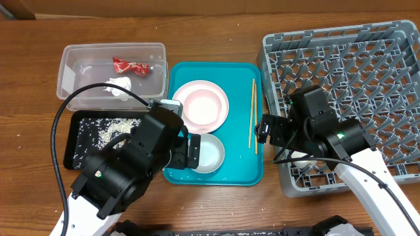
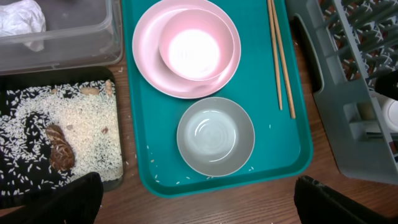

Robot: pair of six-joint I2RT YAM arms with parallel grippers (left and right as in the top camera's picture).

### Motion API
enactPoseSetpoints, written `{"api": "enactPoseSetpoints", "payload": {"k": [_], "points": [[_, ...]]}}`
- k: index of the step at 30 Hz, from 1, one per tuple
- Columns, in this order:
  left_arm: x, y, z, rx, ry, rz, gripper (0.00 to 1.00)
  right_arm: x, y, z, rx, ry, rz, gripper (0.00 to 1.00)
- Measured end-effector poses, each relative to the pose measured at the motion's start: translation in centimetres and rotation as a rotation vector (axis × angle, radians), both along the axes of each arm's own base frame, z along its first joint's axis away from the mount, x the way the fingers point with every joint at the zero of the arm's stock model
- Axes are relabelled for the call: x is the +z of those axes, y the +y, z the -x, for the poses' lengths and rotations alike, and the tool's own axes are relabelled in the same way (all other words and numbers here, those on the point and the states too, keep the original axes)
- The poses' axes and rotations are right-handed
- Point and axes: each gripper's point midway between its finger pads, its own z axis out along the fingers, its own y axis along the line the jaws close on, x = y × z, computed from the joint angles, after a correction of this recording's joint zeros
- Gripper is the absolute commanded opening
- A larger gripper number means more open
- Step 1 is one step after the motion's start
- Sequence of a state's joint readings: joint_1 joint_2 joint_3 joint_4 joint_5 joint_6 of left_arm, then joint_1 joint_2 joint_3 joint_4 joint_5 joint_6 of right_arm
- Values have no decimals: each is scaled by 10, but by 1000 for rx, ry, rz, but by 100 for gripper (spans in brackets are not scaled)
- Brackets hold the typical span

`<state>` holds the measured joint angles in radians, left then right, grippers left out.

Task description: Sort waste into correct bins and load items into the dishwasher

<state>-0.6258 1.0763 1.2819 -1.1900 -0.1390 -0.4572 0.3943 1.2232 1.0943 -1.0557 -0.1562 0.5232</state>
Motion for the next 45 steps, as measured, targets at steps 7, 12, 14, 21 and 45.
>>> {"api": "enactPoseSetpoints", "payload": {"k": [7, 12, 14, 21, 45], "points": [[-8, -2, -1, -2, 31, -19, 100, 0, 0, 0, 1, 0, 0, 100], [-8, 2, -12, 26, -3, -49, 100, 0, 0, 0, 1, 0, 0, 100], [5, -1, -34, 60, -112, -26, 100, 0, 0, 0, 1, -1, 0, 100], [39, 18, -81, 80, -478, 92, 100, 0, 0, 0, 1, 0, 0, 100], [-41, 90, -8, 138, -857, 145, 100, 0, 0, 0, 1, -1, 0, 100]]}}
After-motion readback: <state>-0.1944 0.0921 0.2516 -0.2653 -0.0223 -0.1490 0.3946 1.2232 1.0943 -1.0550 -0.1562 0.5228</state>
